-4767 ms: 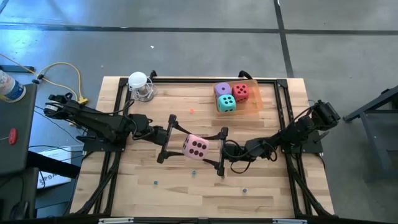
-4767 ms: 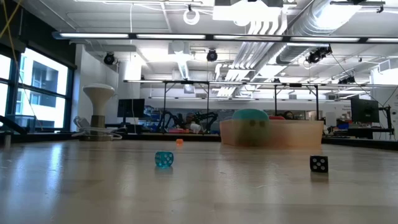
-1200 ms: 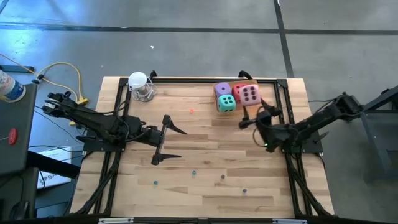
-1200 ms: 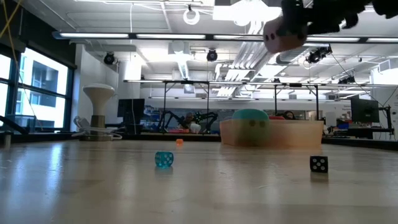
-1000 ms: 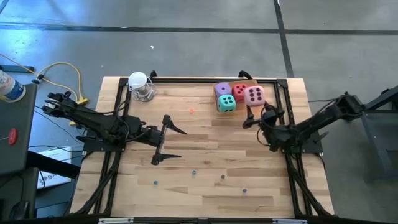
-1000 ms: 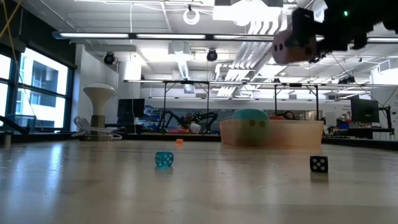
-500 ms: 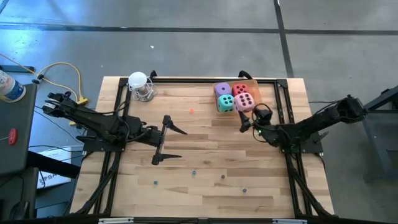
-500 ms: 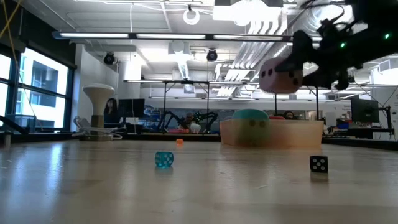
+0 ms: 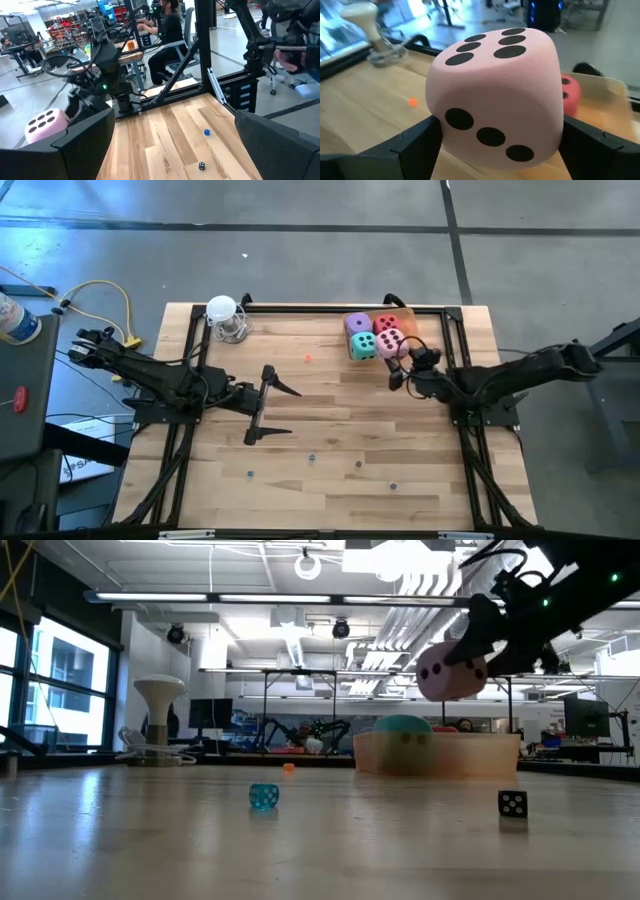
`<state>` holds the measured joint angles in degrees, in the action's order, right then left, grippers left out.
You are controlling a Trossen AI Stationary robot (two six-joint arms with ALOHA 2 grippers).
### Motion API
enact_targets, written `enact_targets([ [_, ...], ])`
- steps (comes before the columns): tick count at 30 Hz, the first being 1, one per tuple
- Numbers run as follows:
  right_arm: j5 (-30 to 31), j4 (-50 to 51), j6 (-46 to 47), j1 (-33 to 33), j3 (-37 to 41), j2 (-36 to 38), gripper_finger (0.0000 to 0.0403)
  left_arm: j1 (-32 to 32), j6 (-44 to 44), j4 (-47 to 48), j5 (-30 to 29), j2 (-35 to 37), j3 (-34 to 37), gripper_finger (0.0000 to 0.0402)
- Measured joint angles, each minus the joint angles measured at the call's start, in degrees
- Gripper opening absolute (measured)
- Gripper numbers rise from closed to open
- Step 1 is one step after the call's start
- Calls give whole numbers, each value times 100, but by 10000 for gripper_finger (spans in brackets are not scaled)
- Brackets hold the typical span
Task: Pick & Place Dice
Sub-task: Put the large pink die into the orange bin
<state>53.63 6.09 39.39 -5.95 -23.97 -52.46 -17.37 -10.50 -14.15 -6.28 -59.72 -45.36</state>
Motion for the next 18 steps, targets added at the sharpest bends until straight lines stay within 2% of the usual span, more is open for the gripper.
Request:
enact_targets([
  [4,-150,1600,627,75,-594,192,333,0,-1,0,0,0,0,400],
  [8,-285,2390,894,326,-1026,213,333,0,-1,2,0,2,0,400],
  [18,-1111,2866,888,1350,-1146,41,361,0,136,4,0,2,0,400],
])
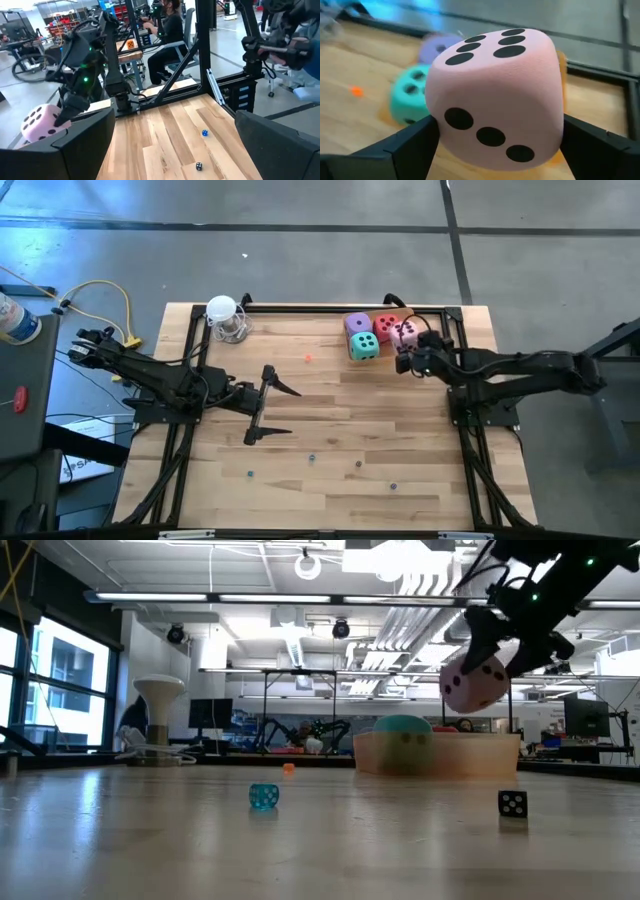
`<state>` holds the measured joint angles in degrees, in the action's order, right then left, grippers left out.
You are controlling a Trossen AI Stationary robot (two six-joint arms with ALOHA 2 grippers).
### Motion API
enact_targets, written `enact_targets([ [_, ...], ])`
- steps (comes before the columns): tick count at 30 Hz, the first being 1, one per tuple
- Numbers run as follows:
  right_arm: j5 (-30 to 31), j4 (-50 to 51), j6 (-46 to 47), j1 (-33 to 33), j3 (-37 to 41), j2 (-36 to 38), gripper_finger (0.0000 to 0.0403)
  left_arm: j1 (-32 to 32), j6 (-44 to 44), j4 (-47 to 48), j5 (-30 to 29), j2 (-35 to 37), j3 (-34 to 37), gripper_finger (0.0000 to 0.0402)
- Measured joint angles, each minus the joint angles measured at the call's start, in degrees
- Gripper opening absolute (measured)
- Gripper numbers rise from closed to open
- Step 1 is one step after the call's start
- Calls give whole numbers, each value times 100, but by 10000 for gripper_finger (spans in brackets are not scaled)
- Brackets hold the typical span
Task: Pick & Place Dice
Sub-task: Put the large pink die into the orange bin
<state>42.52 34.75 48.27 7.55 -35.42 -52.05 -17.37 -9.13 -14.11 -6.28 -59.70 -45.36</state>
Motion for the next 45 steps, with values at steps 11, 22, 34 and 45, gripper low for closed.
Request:
enact_targets([
  [11,-255,-36,-4,477,1,-669,382,0,16,25,0,2,0,400],
  [22,-555,-449,-621,484,1,-754,382,30,16,37,2,2,0,400],
  [34,-837,-462,-784,485,1,-754,382,39,16,42,2,2,0,400],
  [45,-808,-455,-233,811,1,-754,382,37,16,42,2,2,0,400],
])
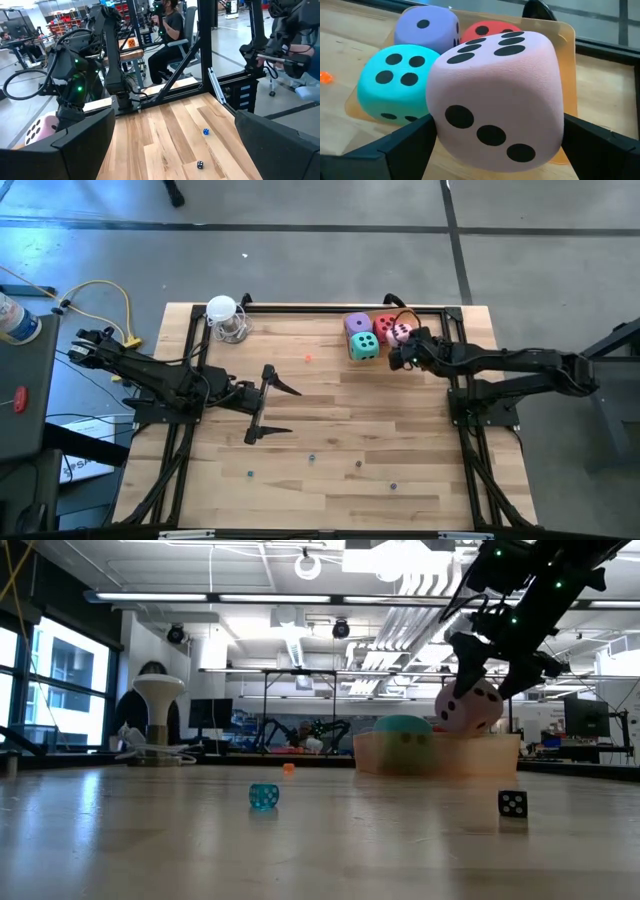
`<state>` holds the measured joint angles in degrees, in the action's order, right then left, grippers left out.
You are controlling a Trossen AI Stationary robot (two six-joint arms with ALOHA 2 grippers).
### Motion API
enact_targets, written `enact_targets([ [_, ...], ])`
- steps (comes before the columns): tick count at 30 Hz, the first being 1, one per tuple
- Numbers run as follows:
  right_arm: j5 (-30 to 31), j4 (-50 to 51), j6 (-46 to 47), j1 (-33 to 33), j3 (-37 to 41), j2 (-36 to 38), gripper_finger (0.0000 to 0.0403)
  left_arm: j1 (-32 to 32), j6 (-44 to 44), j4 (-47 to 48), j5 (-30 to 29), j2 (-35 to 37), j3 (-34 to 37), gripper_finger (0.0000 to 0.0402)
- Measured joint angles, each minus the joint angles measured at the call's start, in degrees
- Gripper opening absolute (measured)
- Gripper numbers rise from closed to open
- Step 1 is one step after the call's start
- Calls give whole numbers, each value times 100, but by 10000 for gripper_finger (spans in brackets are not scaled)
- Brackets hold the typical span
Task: Pick & Place Dice
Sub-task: Put the large pink die into the orange bin
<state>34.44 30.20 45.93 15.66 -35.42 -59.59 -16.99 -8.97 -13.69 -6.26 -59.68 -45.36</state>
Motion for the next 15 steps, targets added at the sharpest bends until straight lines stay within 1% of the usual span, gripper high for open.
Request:
enact_targets([
  [4,-106,7,114,168,0,-122,382,1,0,0,-2,0,0,400],
  [7,-666,-50,166,384,-6,-274,382,1,0,0,0,0,0,400],
  [9,-862,-130,-106,516,-16,-397,383,0,0,-2,0,0,0,400],
  [11,-749,-166,-203,579,-17,-510,383,0,0,0,0,0,0,400],
  [15,-277,-314,-276,663,6,-611,383,0,-1,-1,0,0,0,400],
])
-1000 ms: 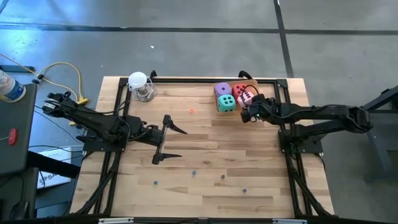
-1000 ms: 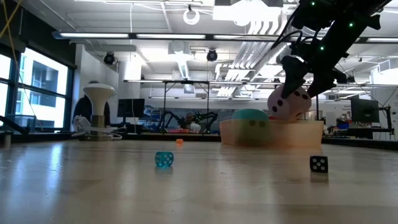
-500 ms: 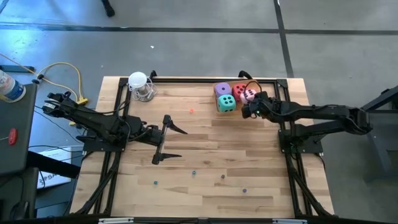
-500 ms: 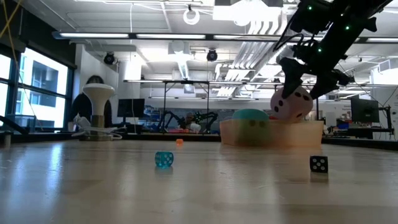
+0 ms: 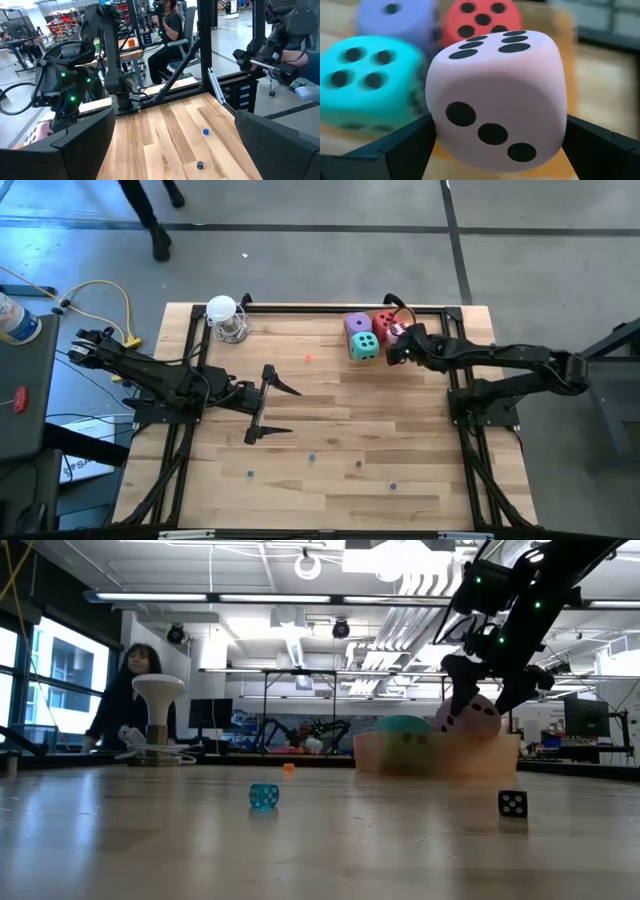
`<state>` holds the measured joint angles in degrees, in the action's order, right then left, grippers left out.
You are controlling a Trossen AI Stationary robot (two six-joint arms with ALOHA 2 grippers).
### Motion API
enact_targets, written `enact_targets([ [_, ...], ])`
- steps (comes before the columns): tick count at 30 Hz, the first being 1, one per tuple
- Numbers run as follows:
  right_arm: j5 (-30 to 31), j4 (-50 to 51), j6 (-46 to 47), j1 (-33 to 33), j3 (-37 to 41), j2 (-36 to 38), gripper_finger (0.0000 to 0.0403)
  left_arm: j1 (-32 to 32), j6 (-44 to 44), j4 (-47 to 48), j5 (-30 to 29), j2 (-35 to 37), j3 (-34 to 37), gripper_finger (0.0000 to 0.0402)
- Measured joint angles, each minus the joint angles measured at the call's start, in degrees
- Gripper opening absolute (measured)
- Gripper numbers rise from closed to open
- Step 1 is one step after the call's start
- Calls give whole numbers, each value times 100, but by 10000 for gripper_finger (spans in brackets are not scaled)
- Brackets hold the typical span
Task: Pick & Place Dice
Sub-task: Put the large pink die into the orange bin
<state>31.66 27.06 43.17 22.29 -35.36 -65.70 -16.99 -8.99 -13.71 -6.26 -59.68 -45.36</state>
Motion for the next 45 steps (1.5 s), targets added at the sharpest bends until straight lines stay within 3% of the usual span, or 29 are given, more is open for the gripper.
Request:
enact_targets([
  [7,565,-276,-157,-73,-2,5,383,0,1,1,0,0,0,400],
  [16,645,-437,-144,-269,129,-82,383,0,1,63,0,0,0,400],
  [27,1812,-2273,-140,-793,1037,-635,382,0,1,194,0,0,2,400],
  [45,2051,-2312,508,-1967,1104,-790,382,0,1,242,0,0,2,400],
])
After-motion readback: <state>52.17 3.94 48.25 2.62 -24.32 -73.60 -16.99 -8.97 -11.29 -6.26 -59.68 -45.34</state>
